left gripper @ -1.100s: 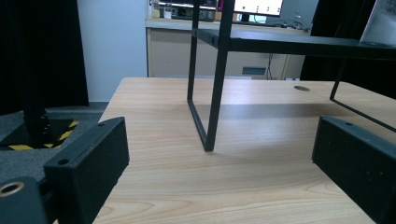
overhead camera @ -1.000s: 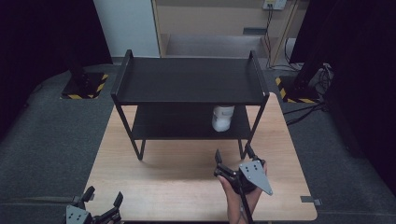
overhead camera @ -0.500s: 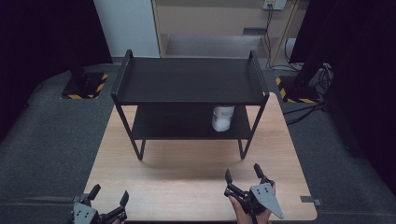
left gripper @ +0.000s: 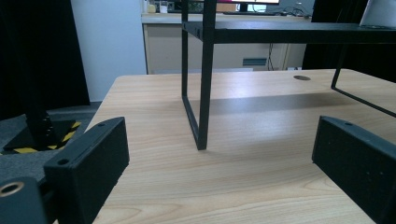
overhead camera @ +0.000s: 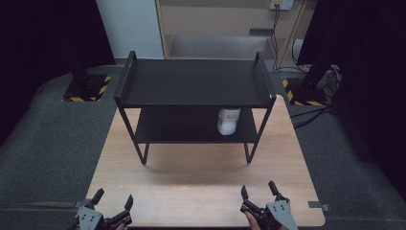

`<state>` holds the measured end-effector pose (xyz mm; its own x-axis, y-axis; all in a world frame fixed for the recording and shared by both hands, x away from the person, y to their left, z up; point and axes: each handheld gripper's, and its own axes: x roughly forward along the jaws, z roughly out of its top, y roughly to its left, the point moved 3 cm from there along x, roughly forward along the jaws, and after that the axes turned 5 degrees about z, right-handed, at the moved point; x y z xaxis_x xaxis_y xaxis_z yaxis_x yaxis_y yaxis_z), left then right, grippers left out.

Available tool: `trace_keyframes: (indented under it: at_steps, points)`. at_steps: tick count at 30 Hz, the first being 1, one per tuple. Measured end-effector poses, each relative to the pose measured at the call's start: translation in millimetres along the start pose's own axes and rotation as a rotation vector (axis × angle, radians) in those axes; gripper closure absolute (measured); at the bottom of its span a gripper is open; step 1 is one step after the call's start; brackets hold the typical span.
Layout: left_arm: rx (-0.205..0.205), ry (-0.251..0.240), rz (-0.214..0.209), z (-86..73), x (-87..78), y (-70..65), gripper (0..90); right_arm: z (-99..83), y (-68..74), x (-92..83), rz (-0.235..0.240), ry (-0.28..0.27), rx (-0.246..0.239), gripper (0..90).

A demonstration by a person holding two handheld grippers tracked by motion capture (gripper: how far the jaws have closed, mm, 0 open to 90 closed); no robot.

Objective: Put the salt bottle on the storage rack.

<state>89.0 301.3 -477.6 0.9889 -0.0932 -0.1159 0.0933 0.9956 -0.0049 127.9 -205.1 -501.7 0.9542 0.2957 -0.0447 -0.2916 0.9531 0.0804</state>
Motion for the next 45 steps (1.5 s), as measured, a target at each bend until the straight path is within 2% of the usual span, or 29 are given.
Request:
trace_keyframes:
  at_steps: [8,16,18,45]
  points:
    - [0.005,-0.004,0.018,0.4,1.3,0.8,2.8,-8.7,-13.4,-10.9,-0.011,0.004,-0.004,7.0]
    - [0.012,0.001,0.039,-1.3,1.2,1.7,2.8,-14.2,-25.9,-16.2,-0.015,0.006,0.018,7.2]
    - [0.024,0.005,0.047,-2.0,1.5,1.7,2.8,-14.9,-26.9,-17.0,-0.020,0.008,0.016,7.3]
    - [0.005,0.003,0.059,-5.3,0.3,5.1,2.8,-19.1,-29.8,-15.8,-0.019,0.010,0.033,7.3]
